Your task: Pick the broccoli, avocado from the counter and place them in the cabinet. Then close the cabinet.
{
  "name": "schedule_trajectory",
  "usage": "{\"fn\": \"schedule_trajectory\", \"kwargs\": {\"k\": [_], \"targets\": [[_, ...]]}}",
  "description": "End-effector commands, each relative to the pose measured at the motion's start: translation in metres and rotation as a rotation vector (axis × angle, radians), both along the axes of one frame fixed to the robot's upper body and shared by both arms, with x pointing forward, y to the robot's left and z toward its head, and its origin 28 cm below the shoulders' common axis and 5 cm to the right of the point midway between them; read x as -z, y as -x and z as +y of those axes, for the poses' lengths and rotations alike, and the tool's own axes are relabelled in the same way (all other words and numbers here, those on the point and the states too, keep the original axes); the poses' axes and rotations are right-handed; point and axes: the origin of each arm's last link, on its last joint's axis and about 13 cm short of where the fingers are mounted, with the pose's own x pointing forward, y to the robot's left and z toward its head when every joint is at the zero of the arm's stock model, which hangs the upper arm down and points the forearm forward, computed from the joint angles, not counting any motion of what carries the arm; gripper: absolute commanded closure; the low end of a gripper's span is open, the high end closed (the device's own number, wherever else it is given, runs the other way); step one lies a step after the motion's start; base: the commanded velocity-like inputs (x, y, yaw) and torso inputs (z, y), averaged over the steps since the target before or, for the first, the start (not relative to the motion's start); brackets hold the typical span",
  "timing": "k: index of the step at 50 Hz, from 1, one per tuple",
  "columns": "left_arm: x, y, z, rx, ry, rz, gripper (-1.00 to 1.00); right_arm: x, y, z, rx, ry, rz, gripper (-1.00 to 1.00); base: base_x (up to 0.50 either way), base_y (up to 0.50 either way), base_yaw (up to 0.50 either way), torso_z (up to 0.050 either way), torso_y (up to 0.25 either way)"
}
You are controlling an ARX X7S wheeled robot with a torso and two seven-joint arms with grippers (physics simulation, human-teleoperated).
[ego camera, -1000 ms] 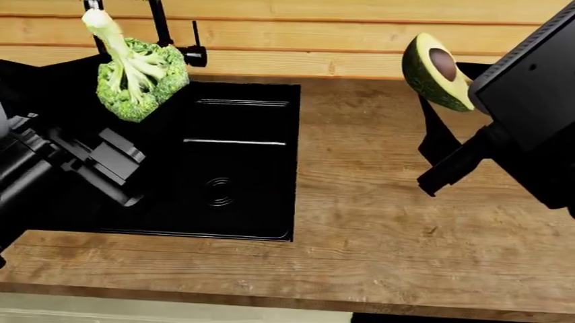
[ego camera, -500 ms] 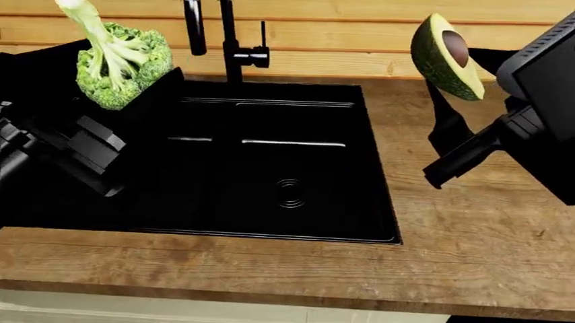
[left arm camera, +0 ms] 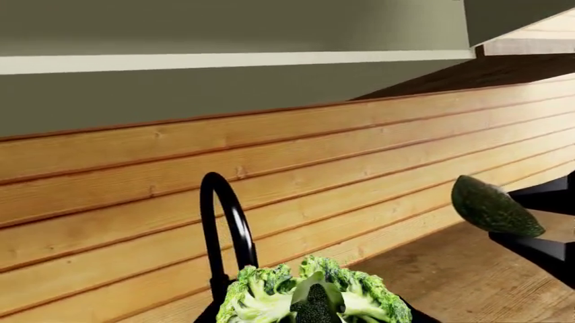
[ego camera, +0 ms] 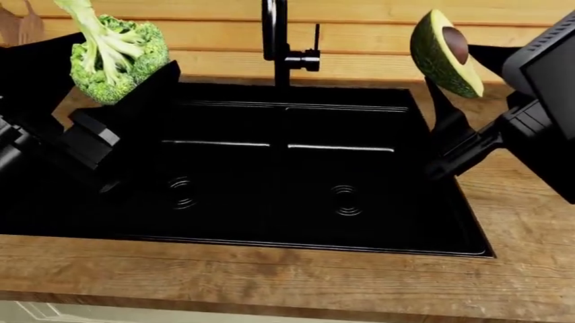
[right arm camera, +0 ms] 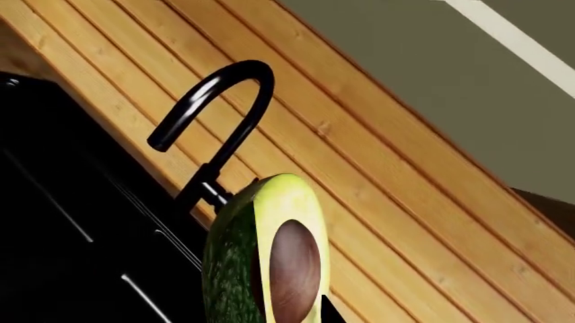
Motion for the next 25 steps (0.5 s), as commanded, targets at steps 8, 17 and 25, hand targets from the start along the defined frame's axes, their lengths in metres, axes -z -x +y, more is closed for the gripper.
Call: {"fn": "schedule_trajectory", "kwargs": {"k": [8, 17, 25], "targets": [[-0.001, 0.001, 0.0, -0.001, 0.005, 0.0, 1.0, -0.001, 0.0, 0.001, 0.025, -0.006, 0.008, 1.0, 0.0, -0.02, -0.32, 0.0, 0.0], [-0.007, 0.002, 0.002, -0.011, 0.003, -0.01, 1.0, -0.005, -0.001, 0.004, -0.015, 0.039, 0.001, 1.0, 0.0, -0.02, -0.26, 0.0, 0.0], [-0.016, 0.004, 0.004, -0.017, 0.0, -0.026, 1.0, -0.012, -0.002, 0.005, -0.014, 0.066, 0.006, 1.0, 0.16, 0.03, 0.0, 0.002, 0.001]]}}
